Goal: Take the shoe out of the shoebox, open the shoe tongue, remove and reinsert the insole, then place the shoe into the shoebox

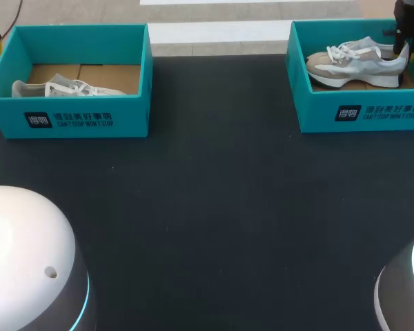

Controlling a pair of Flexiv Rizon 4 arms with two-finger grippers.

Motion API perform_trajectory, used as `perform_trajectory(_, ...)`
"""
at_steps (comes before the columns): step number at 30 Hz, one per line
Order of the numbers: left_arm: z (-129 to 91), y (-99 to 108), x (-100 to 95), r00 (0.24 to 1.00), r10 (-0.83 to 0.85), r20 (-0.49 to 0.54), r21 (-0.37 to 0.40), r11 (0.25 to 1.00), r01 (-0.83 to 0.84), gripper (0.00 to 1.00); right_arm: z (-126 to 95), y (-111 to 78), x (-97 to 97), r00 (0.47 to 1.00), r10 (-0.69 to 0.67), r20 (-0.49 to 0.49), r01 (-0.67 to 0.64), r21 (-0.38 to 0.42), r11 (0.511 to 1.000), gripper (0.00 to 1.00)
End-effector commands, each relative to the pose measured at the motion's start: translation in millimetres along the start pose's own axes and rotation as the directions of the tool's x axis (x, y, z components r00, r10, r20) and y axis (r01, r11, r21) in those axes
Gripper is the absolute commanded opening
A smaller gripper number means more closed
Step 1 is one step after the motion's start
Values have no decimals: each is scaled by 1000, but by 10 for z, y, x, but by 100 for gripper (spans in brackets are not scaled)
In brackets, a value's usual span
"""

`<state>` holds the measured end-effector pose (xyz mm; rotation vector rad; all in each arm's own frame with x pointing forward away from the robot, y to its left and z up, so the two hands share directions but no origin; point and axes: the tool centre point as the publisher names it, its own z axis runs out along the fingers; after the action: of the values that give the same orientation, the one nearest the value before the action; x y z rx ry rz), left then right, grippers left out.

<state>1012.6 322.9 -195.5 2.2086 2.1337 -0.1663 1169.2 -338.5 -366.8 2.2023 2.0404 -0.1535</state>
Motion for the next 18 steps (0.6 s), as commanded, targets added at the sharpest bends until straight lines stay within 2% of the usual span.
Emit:
perform_trajectory(1,-6,3,4,1000,1,-1,1,1000,-1,100,28,35,61,1000,-2,10,1,122,993,0)
perform_trajectory(4,-6,3,4,1000,1,-1,1,1000,-1,100,-54,10,39,1000,-10,13,8,121,993,0)
perform_trajectory(10,-6,3,4,1000,1,-1,1,1000,-1,100,-365,-95,-157,996,-63,68,56,99,994,0)
perform_trajectory(18,-6,3,4,1000,1,-1,1,1000,-1,100,-996,-252,-365,986,-110,124,109,17,994,0)
